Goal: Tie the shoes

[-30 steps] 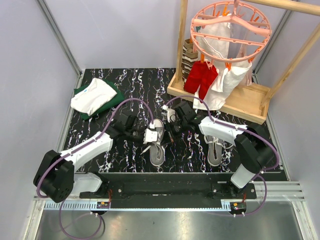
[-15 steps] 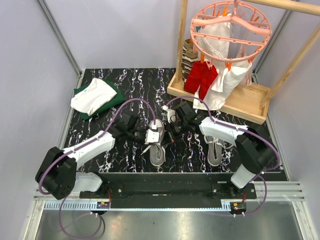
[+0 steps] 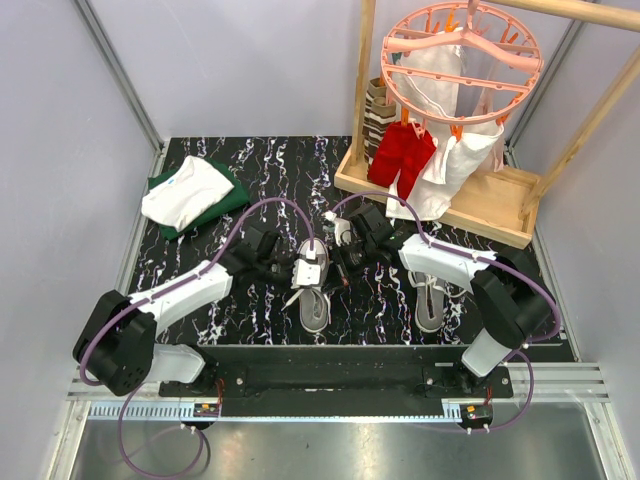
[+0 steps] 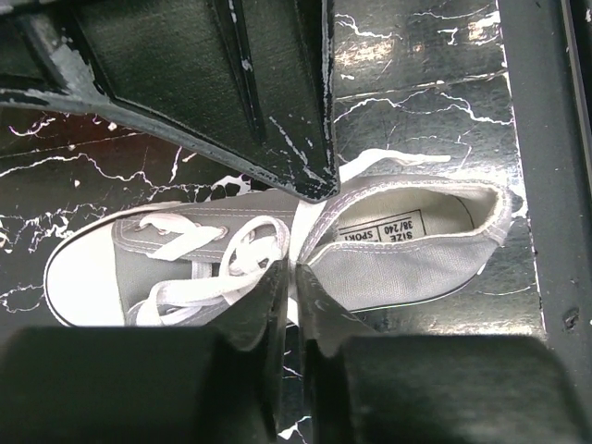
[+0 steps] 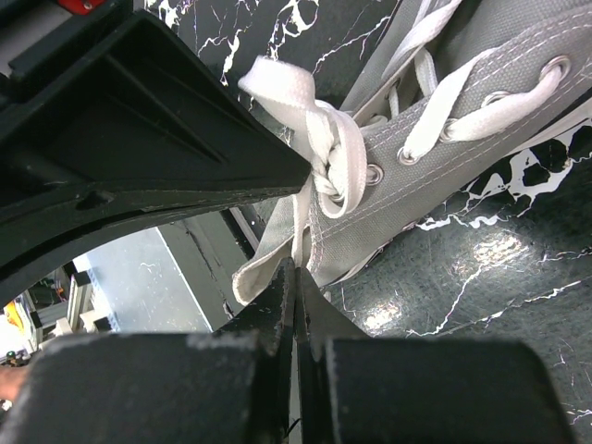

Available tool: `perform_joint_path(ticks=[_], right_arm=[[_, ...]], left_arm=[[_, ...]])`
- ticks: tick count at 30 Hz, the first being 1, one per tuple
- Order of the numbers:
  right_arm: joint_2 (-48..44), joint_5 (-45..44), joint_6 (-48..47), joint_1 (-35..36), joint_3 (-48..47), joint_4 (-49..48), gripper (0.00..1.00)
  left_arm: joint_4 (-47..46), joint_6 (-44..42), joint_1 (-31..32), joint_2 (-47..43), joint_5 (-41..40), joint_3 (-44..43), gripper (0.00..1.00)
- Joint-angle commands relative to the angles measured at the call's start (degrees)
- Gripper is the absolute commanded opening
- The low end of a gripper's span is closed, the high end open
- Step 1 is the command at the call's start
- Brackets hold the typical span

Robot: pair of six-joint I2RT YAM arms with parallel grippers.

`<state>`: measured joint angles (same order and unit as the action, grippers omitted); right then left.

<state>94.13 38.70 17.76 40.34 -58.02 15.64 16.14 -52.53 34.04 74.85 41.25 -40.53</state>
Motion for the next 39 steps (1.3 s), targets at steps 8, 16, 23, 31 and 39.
perform_joint_path(ticks=[8,16,23,31,39], right_arm=[[-2.54,1.38,-1.06,-0.35,0.19,-2.45,0.00],[-2.72,1.38,-1.41,-0.26,0.45,-2.37,0.00],[-1.76,-0.38,-2.99,-2.28,-3.93,-1.40,0.31],[2.37,-1.52,-4.57,-2.98,-6.58,-1.14,0.31],[6.24,-1.87,-5.19,-2.81,-8.69,-1.05,0.30]], left_arm=[[-3.84,0.77,0.32,0.03,-1.35,-2.80,0.13],[-3.22,0.50,0.50,-0.14,-0.30,-2.71,0.00],[-1.55,-1.52,0.76,-1.37,-0.21,-2.01,0.00],[-1.11,-2.40,0.76,-1.64,-0.12,-2.09,0.00],[-0.58,-2.84,0.68,-1.72,0.32,-2.18,0.00]])
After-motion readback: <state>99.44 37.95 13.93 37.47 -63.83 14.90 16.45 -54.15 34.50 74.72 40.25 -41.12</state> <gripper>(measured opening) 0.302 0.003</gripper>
